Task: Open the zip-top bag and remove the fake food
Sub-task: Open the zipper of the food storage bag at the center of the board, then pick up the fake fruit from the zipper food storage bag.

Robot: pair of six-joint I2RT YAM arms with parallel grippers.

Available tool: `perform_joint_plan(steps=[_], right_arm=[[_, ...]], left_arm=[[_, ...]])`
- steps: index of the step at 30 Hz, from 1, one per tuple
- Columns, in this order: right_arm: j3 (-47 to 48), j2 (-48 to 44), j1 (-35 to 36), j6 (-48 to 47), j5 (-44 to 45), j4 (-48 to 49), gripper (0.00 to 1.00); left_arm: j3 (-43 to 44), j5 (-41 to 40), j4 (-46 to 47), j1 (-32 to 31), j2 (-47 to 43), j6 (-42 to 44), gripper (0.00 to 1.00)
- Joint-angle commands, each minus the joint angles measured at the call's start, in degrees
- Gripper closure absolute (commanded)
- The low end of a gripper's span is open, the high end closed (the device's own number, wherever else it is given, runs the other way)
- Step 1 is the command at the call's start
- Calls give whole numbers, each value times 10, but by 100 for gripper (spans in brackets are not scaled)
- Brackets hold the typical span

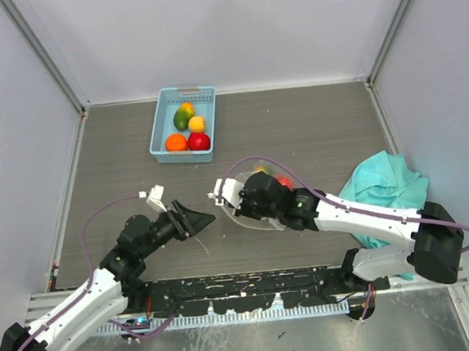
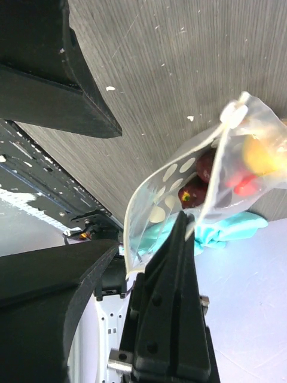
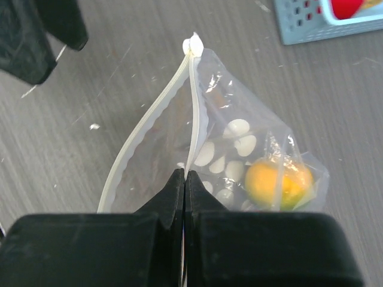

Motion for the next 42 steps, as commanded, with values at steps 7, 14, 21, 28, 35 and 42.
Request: perform_joint_plan(steps=[7,14,21,28,35,42], right_arm=[[-23,-16,-72,-4,-172,-8,99],[-23,-17,-96,26,-225,-7,99],[-21,-11,-112,46,-252,-9,98],[-18,-9,-115,55,-260,-10,97],[-17,-11,-127,70,-265,-10,96],[-15,-10,-135,78,-265,-10,96]], left_arm=[[32,-30,71,-56,36,-3,31],[59,-76,116,-125,111,12,31],[81,-128,134,-182,149,24,33],[103,-152,164,-212,207,36,42],[151,-157,199,-217,300,72,53],[174,-154,213,-223,371,104,68]])
